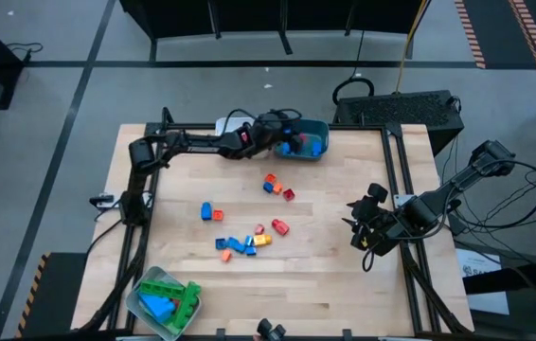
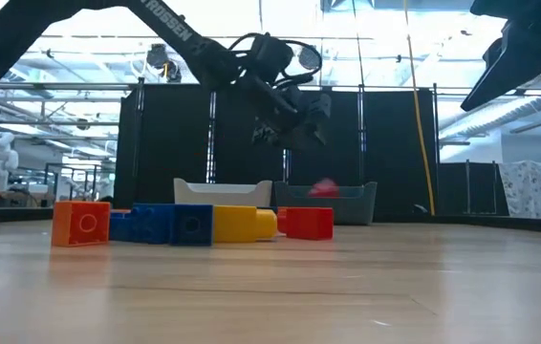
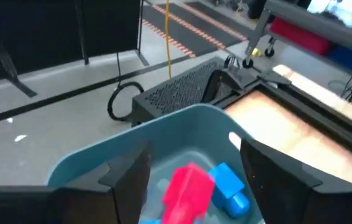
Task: Sort blocks by size
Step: Put the red 1 stud game piece into the blue bin, then put the red cube 4 stud game piece into the white bin
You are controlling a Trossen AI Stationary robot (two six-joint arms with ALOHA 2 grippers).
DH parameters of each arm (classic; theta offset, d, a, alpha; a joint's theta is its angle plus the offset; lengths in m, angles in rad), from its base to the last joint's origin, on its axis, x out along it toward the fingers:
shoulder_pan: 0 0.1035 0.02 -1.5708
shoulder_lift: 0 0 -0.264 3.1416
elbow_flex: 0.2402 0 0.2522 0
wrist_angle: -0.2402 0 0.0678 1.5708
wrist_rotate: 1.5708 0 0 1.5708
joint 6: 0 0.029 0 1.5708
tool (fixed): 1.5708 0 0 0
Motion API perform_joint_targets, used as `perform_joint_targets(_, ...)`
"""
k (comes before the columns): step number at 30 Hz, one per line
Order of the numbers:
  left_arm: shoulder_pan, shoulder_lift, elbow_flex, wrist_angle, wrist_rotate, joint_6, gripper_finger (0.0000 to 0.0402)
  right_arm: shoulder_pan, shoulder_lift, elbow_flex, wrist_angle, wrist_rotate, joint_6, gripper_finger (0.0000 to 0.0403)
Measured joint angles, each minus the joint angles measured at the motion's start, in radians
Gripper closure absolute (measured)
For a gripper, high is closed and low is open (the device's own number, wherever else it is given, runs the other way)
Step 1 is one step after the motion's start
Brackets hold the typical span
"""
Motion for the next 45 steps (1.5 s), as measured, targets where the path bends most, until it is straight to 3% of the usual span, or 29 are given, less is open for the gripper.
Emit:
perform_joint_targets(4,-0.009,-0.017,0.037,-0.131,0.066,0.052,0.0151,0.000,0.000,0.000,0.002,-0.001,-0.003,0.0211)
perform_joint_targets(9,-0.096,-0.039,0.056,-0.362,0.217,0.308,0.0149,0.000,0.000,0.000,0.001,-0.001,-0.004,0.0211)
perform_joint_targets(13,-0.163,-0.040,0.056,-0.474,0.224,0.245,0.0149,0.000,0.000,0.000,0.001,-0.001,-0.005,0.0211)
perform_joint_targets(17,-0.225,-0.040,0.056,-0.550,0.157,0.200,0.0148,0.000,0.000,0.000,0.002,-0.001,-0.005,0.0211)
perform_joint_targets(22,-0.287,-0.040,0.041,-0.522,-0.049,0.077,0.0148,0.000,0.000,0.000,0.001,-0.001,-0.005,0.0211)
perform_joint_targets(45,-0.345,0.162,0.040,-0.495,-0.078,0.015,0.0148,0.000,0.000,0.000,0.018,-0.002,-0.004,0.0211)
